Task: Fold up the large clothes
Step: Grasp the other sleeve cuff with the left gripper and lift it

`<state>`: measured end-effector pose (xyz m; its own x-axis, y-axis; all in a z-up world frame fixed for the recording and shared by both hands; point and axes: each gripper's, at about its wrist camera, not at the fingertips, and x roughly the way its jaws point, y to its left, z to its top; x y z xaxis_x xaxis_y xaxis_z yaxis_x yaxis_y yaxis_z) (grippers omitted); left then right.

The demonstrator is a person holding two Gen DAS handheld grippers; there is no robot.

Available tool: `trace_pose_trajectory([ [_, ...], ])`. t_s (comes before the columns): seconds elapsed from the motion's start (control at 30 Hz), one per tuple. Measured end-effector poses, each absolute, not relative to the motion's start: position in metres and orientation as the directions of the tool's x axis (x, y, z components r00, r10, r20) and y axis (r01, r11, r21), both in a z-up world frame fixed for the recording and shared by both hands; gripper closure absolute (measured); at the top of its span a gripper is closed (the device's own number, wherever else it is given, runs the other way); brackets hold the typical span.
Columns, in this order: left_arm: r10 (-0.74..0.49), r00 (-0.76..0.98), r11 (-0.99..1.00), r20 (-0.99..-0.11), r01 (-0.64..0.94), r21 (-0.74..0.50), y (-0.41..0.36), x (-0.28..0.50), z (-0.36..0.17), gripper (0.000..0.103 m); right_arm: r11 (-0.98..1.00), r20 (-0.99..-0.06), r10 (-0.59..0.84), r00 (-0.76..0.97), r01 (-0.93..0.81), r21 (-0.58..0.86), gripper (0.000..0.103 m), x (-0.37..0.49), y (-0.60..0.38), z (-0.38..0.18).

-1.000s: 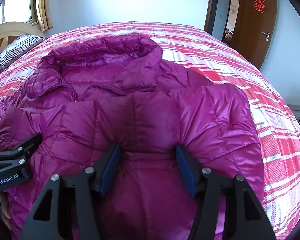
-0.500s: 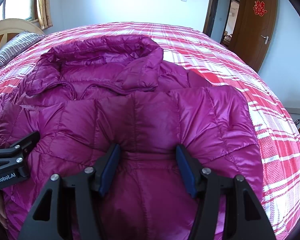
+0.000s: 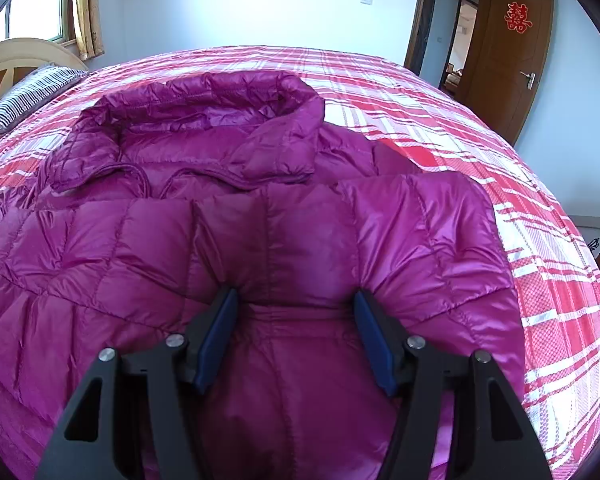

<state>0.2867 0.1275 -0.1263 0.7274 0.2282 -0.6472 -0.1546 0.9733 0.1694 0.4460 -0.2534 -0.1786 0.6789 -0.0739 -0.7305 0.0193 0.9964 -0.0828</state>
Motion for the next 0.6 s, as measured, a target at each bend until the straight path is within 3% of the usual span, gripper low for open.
trace_pose_trajectory([
  [0.17,0.373,0.663,0.918,-0.649,-0.365,0.155,0.237,0.247,-0.133,0.001,0.997,-0.729,-0.068,0.681,0.019,-0.075,0.038,0.445,-0.255,-0.178],
  [0.4,0.24,0.7,0.927,-0.672,-0.371,-0.055,0.28,0.236,-0.152,0.003,0.997,-0.727,-0.074,0.683,0.023,-0.08,0.037,0.444,-0.255,-0.178],
  [0.47,0.175,0.7,0.944,-0.692,-0.319,-0.084,0.271,0.249,-0.158,0.015,0.996,-0.726,-0.077,0.683,0.025,-0.082,0.036,0.444,-0.254,-0.178],
  [0.53,0.178,0.663,0.947,-0.728,-0.318,-0.057,0.267,0.259,-0.169,0.048,0.996,-0.726,-0.079,0.684,0.026,-0.084,0.036,0.443,-0.255,-0.177],
  [0.57,0.193,0.648,0.944,-0.737,-0.327,-0.04,0.266,0.263,-0.172,0.057,0.996,-0.725,-0.079,0.684,0.027,-0.084,0.036,0.443,-0.255,-0.177],
  [0.6,0.19,0.642,0.943,-0.743,-0.329,-0.043,0.267,0.265,-0.175,0.074,0.996,-0.725,-0.079,0.684,0.027,-0.082,0.035,0.443,-0.255,-0.177],
])
